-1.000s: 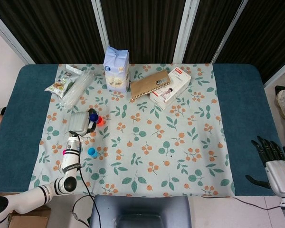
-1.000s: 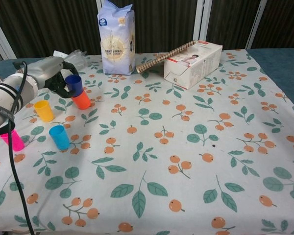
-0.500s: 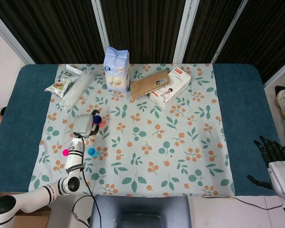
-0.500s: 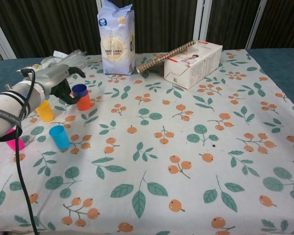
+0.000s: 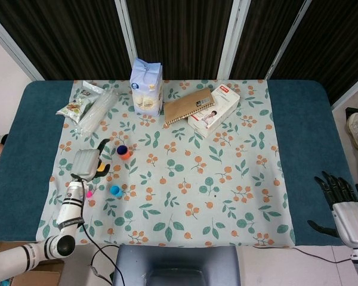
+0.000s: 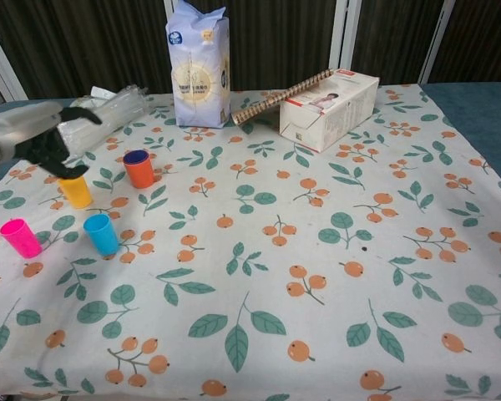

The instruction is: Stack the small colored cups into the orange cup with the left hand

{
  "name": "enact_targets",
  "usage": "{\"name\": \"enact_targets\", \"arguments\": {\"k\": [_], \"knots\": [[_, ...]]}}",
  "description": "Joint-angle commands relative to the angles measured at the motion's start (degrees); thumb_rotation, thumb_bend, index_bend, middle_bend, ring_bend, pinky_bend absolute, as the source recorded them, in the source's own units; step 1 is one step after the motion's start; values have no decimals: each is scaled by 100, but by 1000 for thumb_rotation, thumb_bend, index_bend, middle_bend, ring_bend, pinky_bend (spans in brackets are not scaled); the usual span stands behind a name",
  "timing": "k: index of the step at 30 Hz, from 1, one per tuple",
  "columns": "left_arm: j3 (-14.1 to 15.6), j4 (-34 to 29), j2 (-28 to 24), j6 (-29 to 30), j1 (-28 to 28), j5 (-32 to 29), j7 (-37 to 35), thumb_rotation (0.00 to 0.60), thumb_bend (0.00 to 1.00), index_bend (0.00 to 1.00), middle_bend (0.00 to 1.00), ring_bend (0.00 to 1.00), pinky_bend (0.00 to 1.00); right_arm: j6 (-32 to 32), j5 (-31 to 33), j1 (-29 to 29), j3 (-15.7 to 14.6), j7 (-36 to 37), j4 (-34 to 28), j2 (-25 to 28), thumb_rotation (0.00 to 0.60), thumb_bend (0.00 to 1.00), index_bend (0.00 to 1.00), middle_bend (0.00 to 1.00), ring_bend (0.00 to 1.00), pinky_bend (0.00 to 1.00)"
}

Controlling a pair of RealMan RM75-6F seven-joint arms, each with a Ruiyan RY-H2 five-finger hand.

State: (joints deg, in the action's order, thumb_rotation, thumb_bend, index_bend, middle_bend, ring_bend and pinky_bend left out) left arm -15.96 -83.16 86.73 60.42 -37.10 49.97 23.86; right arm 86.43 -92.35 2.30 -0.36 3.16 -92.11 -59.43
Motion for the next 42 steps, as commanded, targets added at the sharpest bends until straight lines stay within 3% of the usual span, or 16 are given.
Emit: {"name": "enact_targets", "arguments": {"k": [1,12,19,28,35,39,42], "knots": [[148,196,-19,-169,134,-162,-230,600,356,205,1000,1000,1000,-16,-34,9,-19,-15,-8,-7,600,126,0,0,0,0],[143,1091,399,-440,135,-304,-715,600,351,255,1000,1000,1000,-6,112,16,74,-119,-3,-71,600,126,0,0,0,0],[94,1346,560,-490,113,-289,-861,600,350,365,1000,1000,1000,-37,162,21,88,-125,-28,-76,600,125,0,0,0,0],[-26,1644,777,-516,81,-296,-1052,600,346,377,1000,1000,1000,-20,135,4,68,-145,-37,-78,600,125,0,0,0,0],[-214,2034,1060,-293,28,-205,-1240,600,359,635,1000,1000,1000,-36,153,9,75,-161,-27,-84,600,125,0,0,0,0],[-384,2071,1072,-199,-45,-151,-1309,600,367,681,1000,1000,1000,-28,152,4,76,-173,-32,-90,600,125,0,0,0,0],[-716,1730,921,16,-173,-47,-1426,600,373,685,1000,1000,1000,-35,156,6,76,-192,-35,-100,600,125,0,0,0,0]]}}
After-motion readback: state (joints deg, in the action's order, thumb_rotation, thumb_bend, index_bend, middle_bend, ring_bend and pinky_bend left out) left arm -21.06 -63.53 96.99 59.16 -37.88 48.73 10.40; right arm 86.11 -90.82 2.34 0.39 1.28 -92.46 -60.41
